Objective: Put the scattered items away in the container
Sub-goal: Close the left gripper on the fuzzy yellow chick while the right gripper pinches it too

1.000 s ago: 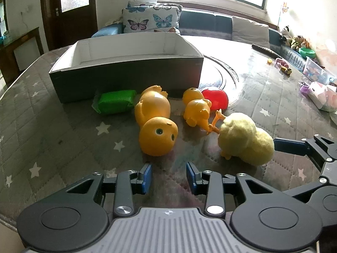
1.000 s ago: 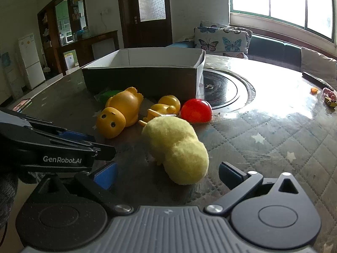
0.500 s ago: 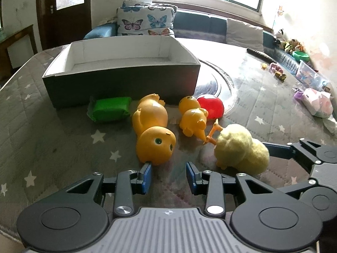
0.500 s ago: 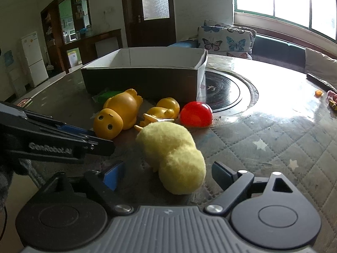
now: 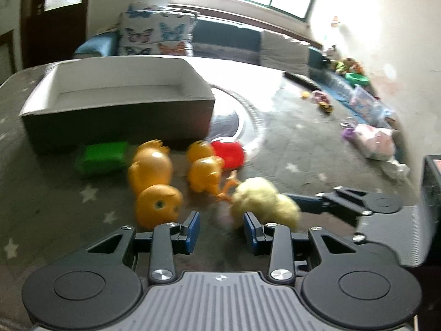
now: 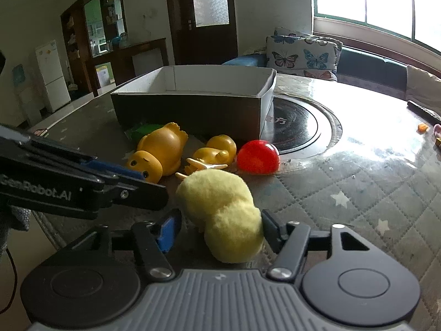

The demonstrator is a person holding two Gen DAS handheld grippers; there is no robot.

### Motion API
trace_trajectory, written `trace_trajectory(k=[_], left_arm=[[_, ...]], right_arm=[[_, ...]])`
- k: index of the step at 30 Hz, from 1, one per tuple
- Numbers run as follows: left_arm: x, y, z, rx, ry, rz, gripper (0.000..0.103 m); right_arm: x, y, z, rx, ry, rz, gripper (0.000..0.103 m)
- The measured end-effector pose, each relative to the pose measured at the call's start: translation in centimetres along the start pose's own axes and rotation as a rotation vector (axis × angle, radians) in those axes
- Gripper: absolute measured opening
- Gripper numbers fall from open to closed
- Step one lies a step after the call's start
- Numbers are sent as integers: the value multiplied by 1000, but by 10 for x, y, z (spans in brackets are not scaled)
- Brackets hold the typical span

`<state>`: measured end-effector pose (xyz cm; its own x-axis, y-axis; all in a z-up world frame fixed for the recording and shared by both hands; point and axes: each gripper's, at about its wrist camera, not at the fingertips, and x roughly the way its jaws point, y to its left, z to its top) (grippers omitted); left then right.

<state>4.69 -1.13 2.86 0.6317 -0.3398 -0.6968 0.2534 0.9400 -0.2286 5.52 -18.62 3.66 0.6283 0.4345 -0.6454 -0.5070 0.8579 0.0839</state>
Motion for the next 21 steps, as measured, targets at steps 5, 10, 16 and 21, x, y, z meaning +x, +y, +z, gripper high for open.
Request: trace_trajectory(k=[5,10,16,21], left_arm=[[10,-8,9,16,10,-32,38],[28,-6,14,-10,50,-46,39],[35,2,19,-52,54,-94,33],[31,3,22,-43,40,-96,28]], right_arm=[[1,-2,1,4,0,8,59],[2,-2,2,7,0,15,58],[3,-3,3,5,-3,13,54],[0,-5,5,9,-12,12,45]])
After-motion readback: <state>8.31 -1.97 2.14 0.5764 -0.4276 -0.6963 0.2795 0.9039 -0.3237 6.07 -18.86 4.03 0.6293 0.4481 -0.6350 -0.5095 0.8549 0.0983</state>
